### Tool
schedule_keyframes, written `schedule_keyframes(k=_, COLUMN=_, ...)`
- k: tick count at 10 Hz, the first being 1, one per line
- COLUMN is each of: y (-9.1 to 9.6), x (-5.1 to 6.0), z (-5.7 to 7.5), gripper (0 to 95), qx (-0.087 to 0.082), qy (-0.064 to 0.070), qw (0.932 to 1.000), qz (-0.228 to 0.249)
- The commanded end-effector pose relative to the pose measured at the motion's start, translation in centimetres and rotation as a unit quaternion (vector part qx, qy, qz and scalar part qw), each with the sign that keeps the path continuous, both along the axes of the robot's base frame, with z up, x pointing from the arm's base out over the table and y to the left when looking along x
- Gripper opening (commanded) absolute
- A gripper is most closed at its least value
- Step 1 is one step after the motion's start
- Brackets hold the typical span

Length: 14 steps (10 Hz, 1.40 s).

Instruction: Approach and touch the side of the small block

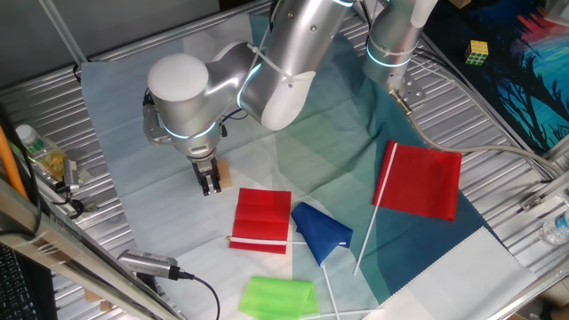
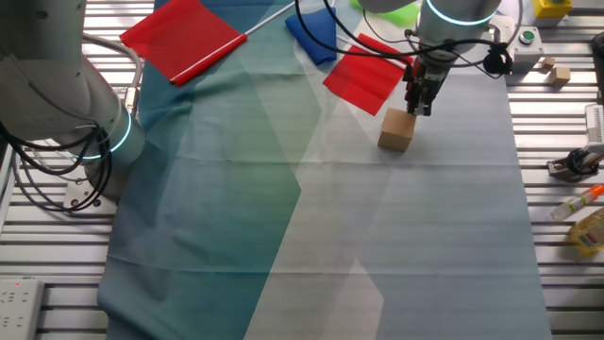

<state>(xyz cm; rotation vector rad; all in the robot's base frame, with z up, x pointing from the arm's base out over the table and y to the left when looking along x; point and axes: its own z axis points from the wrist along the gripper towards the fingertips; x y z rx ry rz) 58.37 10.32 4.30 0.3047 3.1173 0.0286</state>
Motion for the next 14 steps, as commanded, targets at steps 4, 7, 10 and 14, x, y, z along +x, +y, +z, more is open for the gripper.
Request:
schedule_keyframes(k=4, y=1.1, x=-1.0, z=-0.2, gripper=0.0, qx=-0.002, qy=-0.003, qw=0.9999, qz=-0.011)
schedule_keyframes(k=7, y=0.4, x=-2.2, z=-0.1, gripper=0.0, qx=0.000, qy=-0.003, qw=1.0000, qz=-0.004)
schedule_keyframes(k=10, y=-0.3, x=-3.3, z=-0.7, gripper=0.0, qx=0.000, qy=-0.010, qw=0.9999, qz=0.004)
schedule_keyframes(k=14, y=-0.7, x=-3.6, z=-0.8, gripper=0.0, qx=-0.001, qy=-0.013, qw=0.9998, qz=0.013)
